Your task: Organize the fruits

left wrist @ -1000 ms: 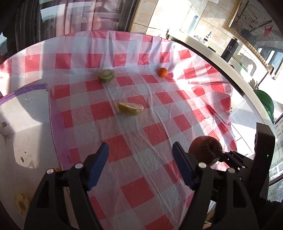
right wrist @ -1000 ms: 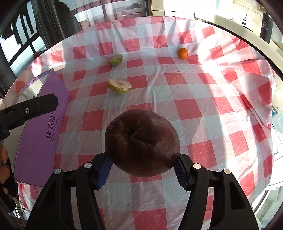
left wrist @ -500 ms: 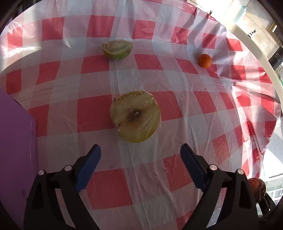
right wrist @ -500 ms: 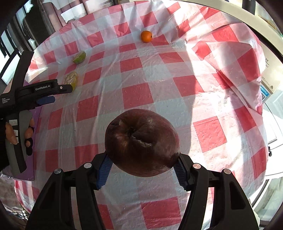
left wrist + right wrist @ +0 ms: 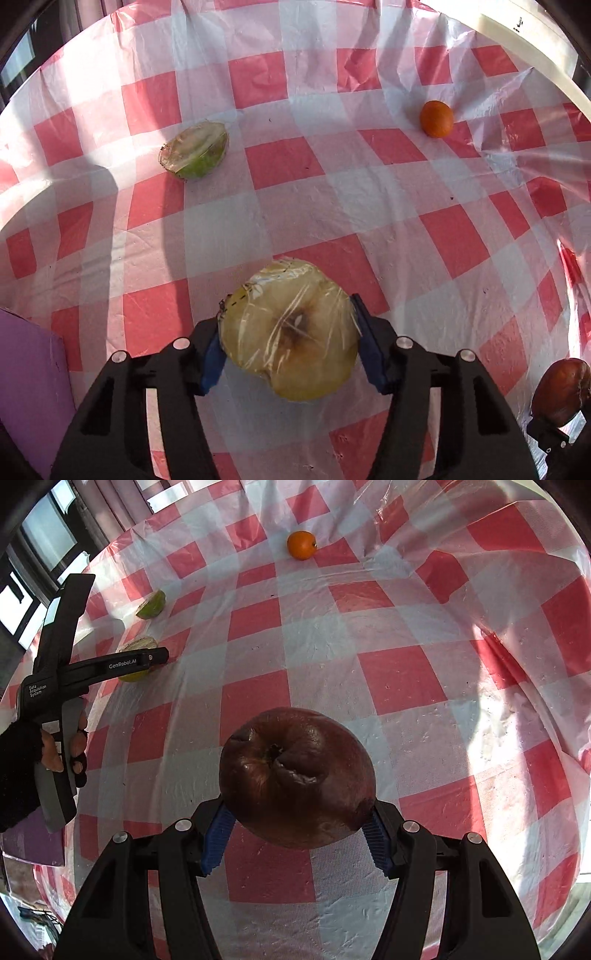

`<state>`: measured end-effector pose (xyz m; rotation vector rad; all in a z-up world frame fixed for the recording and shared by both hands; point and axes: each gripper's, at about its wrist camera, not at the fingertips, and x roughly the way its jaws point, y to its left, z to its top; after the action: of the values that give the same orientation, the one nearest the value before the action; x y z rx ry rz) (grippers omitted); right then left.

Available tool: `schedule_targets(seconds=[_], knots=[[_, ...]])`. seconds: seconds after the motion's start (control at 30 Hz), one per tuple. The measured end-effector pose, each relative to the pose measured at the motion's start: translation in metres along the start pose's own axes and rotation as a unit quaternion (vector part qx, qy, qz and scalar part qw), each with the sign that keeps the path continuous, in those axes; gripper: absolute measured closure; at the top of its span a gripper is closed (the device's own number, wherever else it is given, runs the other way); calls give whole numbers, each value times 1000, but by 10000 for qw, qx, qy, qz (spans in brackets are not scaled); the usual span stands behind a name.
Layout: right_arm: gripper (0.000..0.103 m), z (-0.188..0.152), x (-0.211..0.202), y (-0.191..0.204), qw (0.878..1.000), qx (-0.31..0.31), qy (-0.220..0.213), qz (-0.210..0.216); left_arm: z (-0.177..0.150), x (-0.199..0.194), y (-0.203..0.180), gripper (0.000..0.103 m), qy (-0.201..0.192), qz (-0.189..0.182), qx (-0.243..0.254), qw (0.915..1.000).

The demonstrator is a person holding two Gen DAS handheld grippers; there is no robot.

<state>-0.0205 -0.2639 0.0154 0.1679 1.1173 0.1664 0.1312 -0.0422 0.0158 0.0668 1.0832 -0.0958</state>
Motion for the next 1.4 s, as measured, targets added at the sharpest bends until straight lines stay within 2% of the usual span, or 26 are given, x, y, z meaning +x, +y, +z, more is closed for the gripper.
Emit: schedule_targets(seconds=[0.1, 0.2, 0.37, 0.5, 0.9, 1.17, 1.4], knots=[[42, 2, 0, -4, 10000, 31, -4, -7, -20, -15, -7, 43, -17, -98, -229, 9997], [42, 5, -4, -2, 10000, 24, -62, 0, -47, -33, -11, 43, 97, -359, -423, 9984], [42, 5, -5, 10, 10000, -17, -48, 60, -82, -61, -22, 43, 267, -514, -174, 9982], [42, 4, -5, 32, 9999, -98, -38, 125, -94, -85, -15, 43, 190, -547, -36, 9983], [42, 0, -34, 125, 9964, -698, -387, 279, -105, -157, 44, 43, -377, -626, -124, 9972], [42, -11, -51, 195, 9913, -1110, -592, 399, -116, -198, 104, 43, -818, -607, -329, 9942], [42, -20, -57, 232, 9906, -1095, -730, 373, -130, -218, 151, 43, -1032, -581, -418, 9921]])
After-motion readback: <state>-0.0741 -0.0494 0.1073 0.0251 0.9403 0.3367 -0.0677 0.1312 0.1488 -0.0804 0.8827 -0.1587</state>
